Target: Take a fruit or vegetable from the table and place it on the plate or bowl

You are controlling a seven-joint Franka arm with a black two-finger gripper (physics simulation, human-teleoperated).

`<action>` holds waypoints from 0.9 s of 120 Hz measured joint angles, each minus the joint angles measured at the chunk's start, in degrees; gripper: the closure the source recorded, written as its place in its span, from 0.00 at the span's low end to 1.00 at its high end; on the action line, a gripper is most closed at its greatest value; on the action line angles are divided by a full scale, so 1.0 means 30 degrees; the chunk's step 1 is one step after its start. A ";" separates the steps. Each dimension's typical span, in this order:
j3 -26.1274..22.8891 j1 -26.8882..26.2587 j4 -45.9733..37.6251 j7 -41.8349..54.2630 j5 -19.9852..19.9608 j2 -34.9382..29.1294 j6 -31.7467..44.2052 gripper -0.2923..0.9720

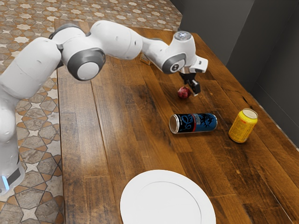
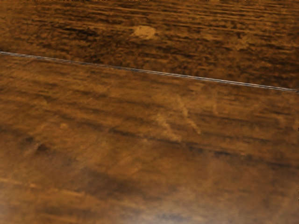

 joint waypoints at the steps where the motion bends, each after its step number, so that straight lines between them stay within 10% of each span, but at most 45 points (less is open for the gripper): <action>1: -0.0013 0.0002 -0.0002 0.0013 -0.0015 0.0000 0.0016 0.25; 108: 0.0084 0.0494 -0.0132 0.0691 -0.1199 0.0736 0.0354 0.39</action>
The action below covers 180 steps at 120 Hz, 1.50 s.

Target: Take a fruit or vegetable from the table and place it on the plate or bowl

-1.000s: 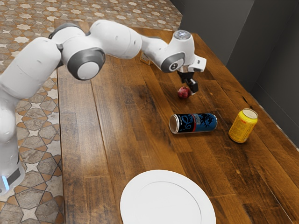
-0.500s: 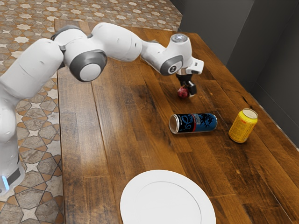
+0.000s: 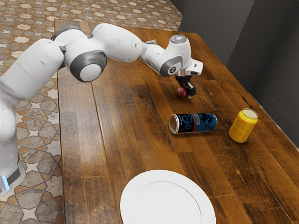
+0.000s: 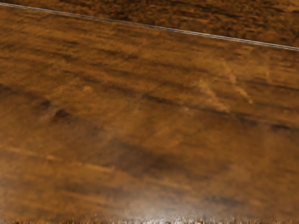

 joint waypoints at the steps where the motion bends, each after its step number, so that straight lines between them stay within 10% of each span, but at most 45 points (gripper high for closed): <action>1: 0.0000 0.0000 -0.0008 0.0001 -0.0001 0.0000 -0.0006 0.39; 119: 0.0202 -0.0064 0.0903 0.0136 -0.0048 -0.0762 -0.5229 0.25; 180: 0.0296 -0.0093 0.1173 -0.0373 -0.0062 -0.0626 -0.5584 0.36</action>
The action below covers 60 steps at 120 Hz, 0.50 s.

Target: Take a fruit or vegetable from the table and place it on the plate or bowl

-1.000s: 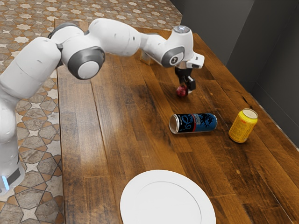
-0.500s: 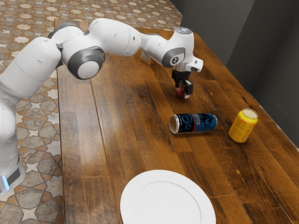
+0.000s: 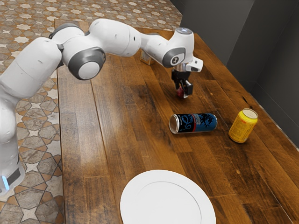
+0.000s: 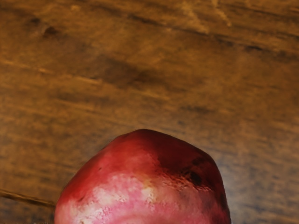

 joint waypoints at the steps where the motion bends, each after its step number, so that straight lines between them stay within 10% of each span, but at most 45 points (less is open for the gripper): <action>1: 0.0000 0.0001 0.0000 -0.0009 -0.0005 0.0010 -0.0001 0.37; 60: 0.0002 -0.0021 -0.0037 -0.0510 -0.0163 0.0308 0.1147 0.51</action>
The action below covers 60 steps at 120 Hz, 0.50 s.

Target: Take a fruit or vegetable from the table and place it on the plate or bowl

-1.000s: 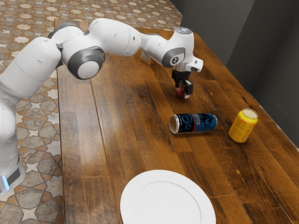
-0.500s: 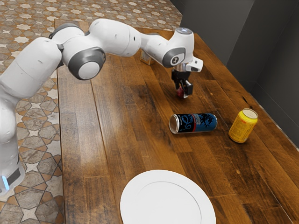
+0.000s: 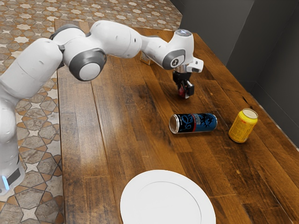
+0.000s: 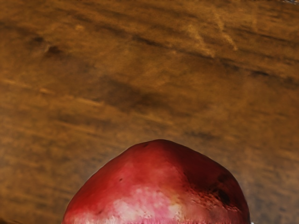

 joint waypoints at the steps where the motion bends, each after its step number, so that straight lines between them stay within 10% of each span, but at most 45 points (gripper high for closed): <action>1: 0.0000 0.0003 -0.0003 -0.0016 0.0011 -0.0001 0.0012 0.51; 60: 0.0520 -0.0586 0.0213 -0.0669 0.1032 -0.1752 -0.2443 0.52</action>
